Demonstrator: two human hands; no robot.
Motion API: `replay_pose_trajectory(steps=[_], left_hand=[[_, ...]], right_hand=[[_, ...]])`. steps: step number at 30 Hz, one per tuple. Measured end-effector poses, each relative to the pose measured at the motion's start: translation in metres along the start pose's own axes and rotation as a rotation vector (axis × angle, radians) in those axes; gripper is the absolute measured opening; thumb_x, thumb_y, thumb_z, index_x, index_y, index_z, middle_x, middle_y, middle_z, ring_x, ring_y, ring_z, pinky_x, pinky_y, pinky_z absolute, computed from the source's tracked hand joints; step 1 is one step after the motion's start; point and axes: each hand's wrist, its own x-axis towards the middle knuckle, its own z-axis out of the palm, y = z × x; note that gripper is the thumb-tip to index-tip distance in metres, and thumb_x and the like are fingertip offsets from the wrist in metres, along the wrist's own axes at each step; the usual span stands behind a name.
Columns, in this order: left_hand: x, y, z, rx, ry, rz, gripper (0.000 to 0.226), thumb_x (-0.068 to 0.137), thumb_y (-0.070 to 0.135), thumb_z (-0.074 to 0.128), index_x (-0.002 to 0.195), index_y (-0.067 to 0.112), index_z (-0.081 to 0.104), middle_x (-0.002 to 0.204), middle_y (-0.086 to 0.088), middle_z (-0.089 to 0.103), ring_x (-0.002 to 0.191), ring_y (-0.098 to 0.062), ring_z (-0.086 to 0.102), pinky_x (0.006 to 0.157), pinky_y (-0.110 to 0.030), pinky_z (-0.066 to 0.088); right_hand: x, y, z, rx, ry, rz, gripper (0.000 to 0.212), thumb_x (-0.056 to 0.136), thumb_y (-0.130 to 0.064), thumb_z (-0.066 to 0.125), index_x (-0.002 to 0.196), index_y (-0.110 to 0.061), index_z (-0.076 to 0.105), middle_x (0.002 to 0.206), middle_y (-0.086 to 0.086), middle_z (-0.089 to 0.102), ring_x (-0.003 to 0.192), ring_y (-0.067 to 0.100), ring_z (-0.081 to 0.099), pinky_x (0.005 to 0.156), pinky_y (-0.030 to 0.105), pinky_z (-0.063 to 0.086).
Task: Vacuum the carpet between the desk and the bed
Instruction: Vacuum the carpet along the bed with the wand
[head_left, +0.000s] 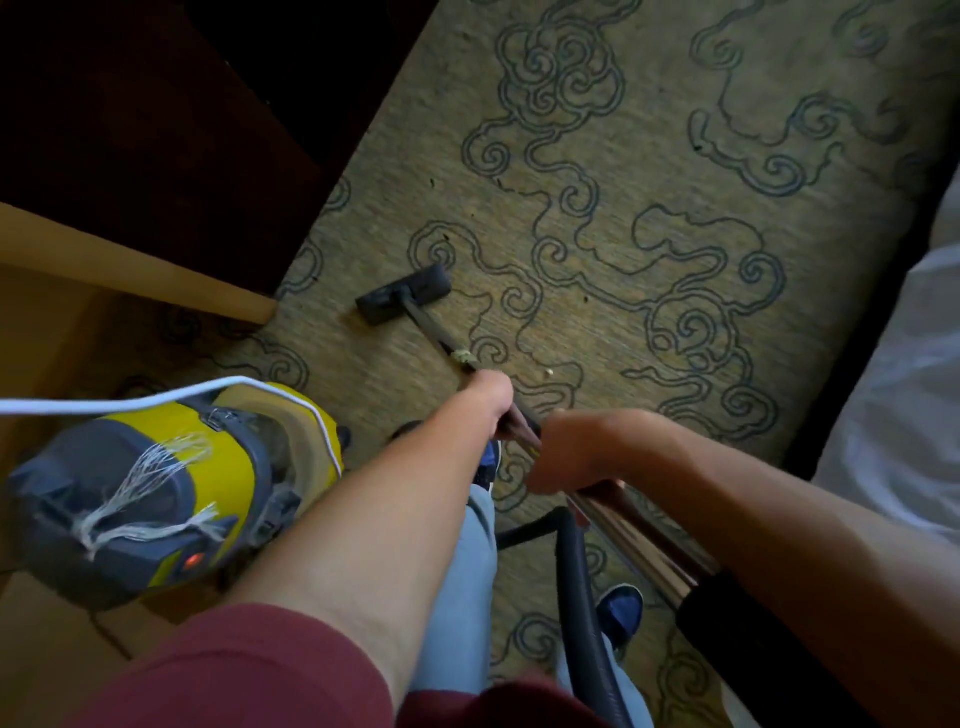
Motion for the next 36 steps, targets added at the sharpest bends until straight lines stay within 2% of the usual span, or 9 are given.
replay_pose_trajectory(steps=[3,5,7,10,14,22,28,32,36], left_hand=[[-0.008,-0.042,0.047,-0.03,-0.035,-0.046,0.069,0.104,0.023,0.026,0.051,-0.007,0.059,0.033,-0.012,0.056,0.047,-0.023,0.059,0.061,-0.027,0.058],[-0.009,-0.068,0.078,-0.036,-0.015,-0.066,0.061,0.104,0.022,0.026,0.063,-0.008,0.06,0.038,-0.013,0.059,0.05,-0.025,0.058,0.058,-0.03,0.056],[-0.012,-0.096,0.117,-0.065,0.025,-0.059,0.049,0.104,0.023,0.028,0.085,-0.008,0.061,0.064,-0.018,0.065,0.057,-0.028,0.061,0.063,-0.032,0.057],[-0.017,-0.129,0.176,-0.108,0.021,-0.056,0.043,0.106,0.03,0.028,0.106,0.0,0.059,0.108,-0.019,0.065,0.094,-0.025,0.06,0.096,-0.034,0.053],[-0.031,-0.163,0.258,-0.155,-0.004,-0.027,0.061,0.106,0.033,0.022,0.126,-0.012,0.057,0.122,-0.025,0.065,0.092,-0.031,0.061,0.078,-0.037,0.055],[-0.06,-0.218,0.383,-0.089,-0.044,0.023,0.057,0.106,0.031,0.023,0.131,-0.01,0.054,0.129,-0.028,0.062,0.107,-0.033,0.065,0.088,-0.042,0.057],[-0.076,-0.247,0.399,-0.078,-0.024,0.028,0.049,0.103,0.038,0.031,0.121,-0.003,0.052,0.118,-0.028,0.066,0.103,-0.039,0.068,0.071,-0.039,0.058],[-0.075,-0.263,0.393,-0.055,-0.009,0.02,0.057,0.103,0.04,0.031,0.125,-0.007,0.054,0.118,-0.027,0.067,0.104,-0.037,0.067,0.062,-0.032,0.054],[-0.076,-0.284,0.387,-0.043,-0.021,0.005,0.052,0.101,0.037,0.033,0.125,-0.006,0.053,0.121,-0.027,0.065,0.107,-0.04,0.066,0.089,-0.045,0.058]], right_hand=[[-0.02,0.032,0.051,-0.055,0.049,0.053,0.034,0.078,-0.037,0.063,0.101,-0.012,0.056,0.071,0.001,0.049,0.076,0.023,0.056,0.065,0.03,0.046],[-0.032,0.054,0.082,-0.109,0.048,0.063,0.042,0.08,-0.037,0.062,0.113,-0.012,0.055,0.072,0.001,0.044,0.078,0.022,0.054,0.068,0.032,0.047],[-0.047,0.082,0.117,-0.153,0.042,0.051,0.044,0.082,-0.038,0.061,0.117,-0.013,0.054,0.073,0.001,0.044,0.076,0.02,0.053,0.067,0.032,0.048],[-0.068,0.126,0.16,-0.174,0.042,0.055,0.045,0.082,-0.041,0.062,0.116,-0.011,0.059,0.078,0.001,0.049,0.073,0.018,0.054,0.065,0.031,0.047],[-0.103,0.19,0.213,-0.157,0.078,0.1,0.042,0.082,-0.04,0.062,0.115,-0.014,0.061,0.075,-0.001,0.049,0.066,0.014,0.051,0.064,0.029,0.044],[-0.171,0.277,0.295,-0.034,0.105,0.219,0.05,0.078,-0.04,0.066,0.115,-0.006,0.058,0.095,0.01,0.062,0.076,0.022,0.056,0.07,0.03,0.052],[-0.197,0.281,0.313,0.076,0.026,0.23,0.037,0.084,-0.032,0.066,0.111,-0.011,0.054,0.077,0.002,0.052,0.059,0.014,0.054,0.058,0.025,0.049],[-0.209,0.265,0.322,0.083,-0.006,0.194,0.034,0.088,-0.03,0.062,0.115,-0.009,0.06,0.096,0.009,0.066,0.077,0.021,0.065,0.071,0.028,0.053],[-0.213,0.252,0.343,0.14,-0.029,0.204,0.018,0.087,-0.03,0.065,0.081,-0.015,0.057,0.076,0.002,0.06,0.098,0.028,0.068,0.086,0.036,0.056]])
